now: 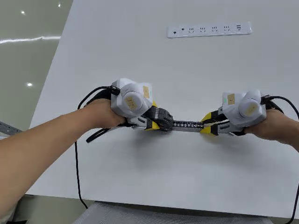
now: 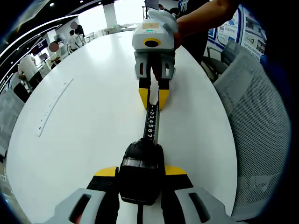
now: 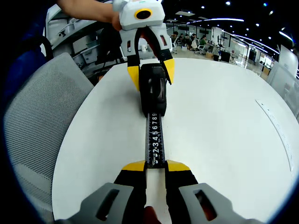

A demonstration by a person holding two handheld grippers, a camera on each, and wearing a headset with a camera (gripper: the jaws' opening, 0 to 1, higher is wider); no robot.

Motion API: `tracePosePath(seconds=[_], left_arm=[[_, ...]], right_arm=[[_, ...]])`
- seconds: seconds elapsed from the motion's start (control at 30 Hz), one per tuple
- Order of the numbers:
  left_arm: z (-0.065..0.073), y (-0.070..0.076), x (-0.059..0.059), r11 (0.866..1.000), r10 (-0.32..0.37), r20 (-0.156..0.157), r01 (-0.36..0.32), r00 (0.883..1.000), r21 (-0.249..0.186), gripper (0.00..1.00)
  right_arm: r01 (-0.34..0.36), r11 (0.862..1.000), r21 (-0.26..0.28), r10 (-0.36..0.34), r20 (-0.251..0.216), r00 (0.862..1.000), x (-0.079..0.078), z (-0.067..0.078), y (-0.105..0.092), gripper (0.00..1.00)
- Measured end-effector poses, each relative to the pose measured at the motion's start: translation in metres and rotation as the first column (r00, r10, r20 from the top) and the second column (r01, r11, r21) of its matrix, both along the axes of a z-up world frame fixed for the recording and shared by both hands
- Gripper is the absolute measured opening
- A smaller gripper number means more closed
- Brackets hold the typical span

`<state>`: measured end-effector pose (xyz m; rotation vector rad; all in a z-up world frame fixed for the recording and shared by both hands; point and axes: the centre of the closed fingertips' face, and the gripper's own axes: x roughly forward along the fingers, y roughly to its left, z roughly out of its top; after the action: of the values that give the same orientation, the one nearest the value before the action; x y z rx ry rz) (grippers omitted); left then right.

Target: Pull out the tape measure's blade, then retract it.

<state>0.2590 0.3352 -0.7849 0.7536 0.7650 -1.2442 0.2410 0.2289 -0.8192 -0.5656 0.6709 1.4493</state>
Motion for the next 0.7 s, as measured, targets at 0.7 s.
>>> tracePosePath(seconds=[0.7], left_arm=[[0.0,0.0,0.001,1.0,-0.007,0.0,0.007,1.0,0.007,0.3]], right_arm=[[0.022,0.999,-0.029,-0.023,-0.01,1.0,0.004,0.0,-0.031,0.1]])
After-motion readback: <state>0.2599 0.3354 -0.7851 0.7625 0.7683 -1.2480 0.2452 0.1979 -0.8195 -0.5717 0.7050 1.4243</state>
